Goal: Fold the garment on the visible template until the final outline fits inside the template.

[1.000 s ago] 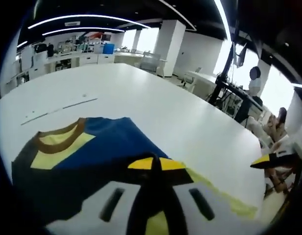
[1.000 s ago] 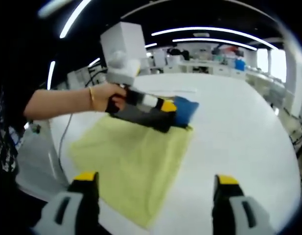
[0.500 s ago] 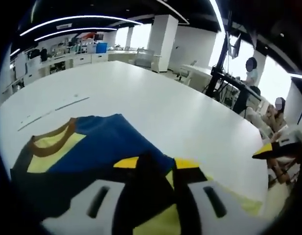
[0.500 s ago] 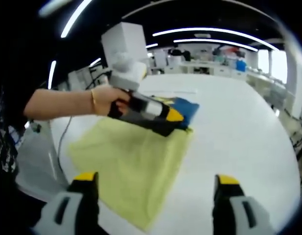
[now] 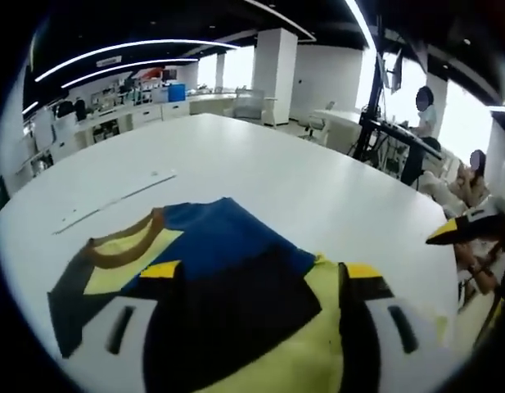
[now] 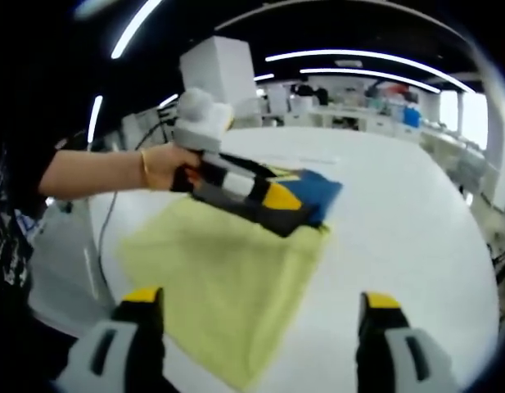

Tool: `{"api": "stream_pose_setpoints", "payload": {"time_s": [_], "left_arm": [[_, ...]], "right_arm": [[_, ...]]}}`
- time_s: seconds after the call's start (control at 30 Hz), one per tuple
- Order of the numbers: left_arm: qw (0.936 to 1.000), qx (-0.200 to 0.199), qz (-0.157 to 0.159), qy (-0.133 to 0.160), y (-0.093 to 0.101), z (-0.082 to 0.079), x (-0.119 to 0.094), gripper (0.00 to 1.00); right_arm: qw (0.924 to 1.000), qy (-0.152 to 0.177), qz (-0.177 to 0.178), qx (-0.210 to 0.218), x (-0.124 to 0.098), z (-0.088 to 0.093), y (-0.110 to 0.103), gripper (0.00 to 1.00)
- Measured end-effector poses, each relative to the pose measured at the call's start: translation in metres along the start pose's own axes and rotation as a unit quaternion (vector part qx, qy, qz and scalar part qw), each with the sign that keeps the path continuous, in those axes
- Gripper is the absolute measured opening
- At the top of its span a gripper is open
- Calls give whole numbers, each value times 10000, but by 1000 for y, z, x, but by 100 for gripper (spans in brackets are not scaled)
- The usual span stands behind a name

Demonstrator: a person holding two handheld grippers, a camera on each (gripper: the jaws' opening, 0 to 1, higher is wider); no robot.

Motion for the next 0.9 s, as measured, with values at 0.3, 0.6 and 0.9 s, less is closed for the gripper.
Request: {"api": "stream_pose_setpoints", "payload": {"time_s": [0.3, 0.6, 0.9], "left_arm": [[9995, -48, -307, 42, -29, 14, -50, 88], [9975, -170, -682, 82, -58, 34, -90, 91], [9970, -144, -694, 302, -68, 43, -124, 81]], "right_arm": [[9995, -11, -214, -236, 11, -12, -8, 99], [9984, 3, -441, -347, 19, -17, -15, 99], [9981, 24, -506, -359, 20, -19, -17, 99]]}}
Point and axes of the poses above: the point that each gripper's makers call its tool centre point, and the gripper's own axes: x roughly forward along the fingers, y roughly to its right, z roughly out of its underside, the point moved 9 cm from there along -x, roughly backward along the fingers, and after that the axes turned 4 degrees about z, right-handed, at the moved point
